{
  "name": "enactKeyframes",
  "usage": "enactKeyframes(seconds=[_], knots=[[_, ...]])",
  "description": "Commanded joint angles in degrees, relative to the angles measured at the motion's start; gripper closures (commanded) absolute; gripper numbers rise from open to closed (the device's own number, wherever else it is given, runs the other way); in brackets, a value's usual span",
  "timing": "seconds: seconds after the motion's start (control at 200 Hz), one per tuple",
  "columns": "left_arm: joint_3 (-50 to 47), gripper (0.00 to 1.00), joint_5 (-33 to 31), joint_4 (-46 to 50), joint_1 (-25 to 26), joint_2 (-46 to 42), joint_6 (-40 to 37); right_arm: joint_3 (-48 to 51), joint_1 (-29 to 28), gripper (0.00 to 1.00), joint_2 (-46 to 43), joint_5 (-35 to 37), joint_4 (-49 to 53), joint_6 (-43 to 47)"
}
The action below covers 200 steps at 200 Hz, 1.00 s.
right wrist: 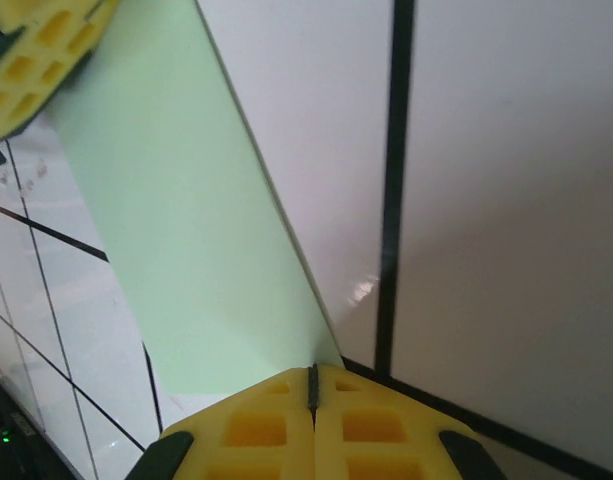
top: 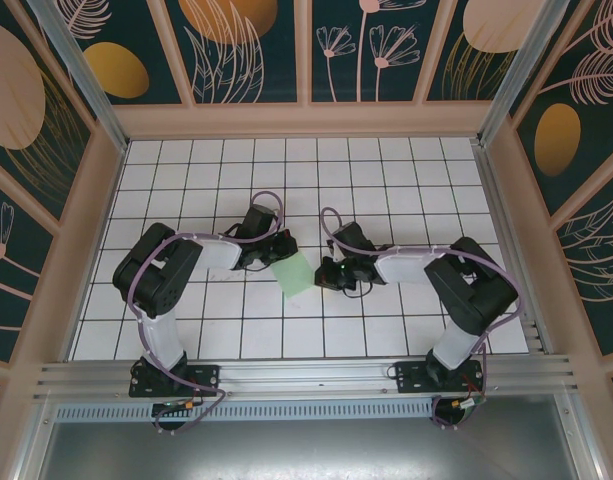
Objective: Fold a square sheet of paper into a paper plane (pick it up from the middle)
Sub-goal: First fold in half a square sheet of paper at the center of the table.
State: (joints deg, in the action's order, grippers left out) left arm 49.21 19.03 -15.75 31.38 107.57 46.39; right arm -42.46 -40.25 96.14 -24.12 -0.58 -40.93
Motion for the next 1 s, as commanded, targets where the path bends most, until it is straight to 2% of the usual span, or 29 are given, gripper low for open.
enactKeyframes(seconds=[0.0, 0.18, 0.345, 0.651, 0.996], knots=[[-2.2, 1.0, -3.3, 5.8, -0.2, 1.0, -2.8, -0.2, -0.4, 1.0, -3.0, 2.4, 1.4, -0.8], [0.9, 1.0, -0.5, 5.8, -0.2, -1.1, -5.4, -4.4, 0.7, 1.0, -1.4, 3.1, -3.9, -2.2], [4.6, 0.97, 3.5, 5.6, -0.3, -1.9, -6.3, -6.5, 2.8, 1.0, 4.5, -0.5, -8.1, -3.6], [6.2, 0.96, 3.6, 5.6, -0.2, -0.1, -6.8, -9.7, 4.8, 1.0, 9.6, -2.9, -4.8, 0.8], [8.8, 0.99, 1.5, 8.0, -0.3, 2.9, -8.2, -8.7, 5.1, 1.0, 7.1, -4.9, -5.3, 4.1]])
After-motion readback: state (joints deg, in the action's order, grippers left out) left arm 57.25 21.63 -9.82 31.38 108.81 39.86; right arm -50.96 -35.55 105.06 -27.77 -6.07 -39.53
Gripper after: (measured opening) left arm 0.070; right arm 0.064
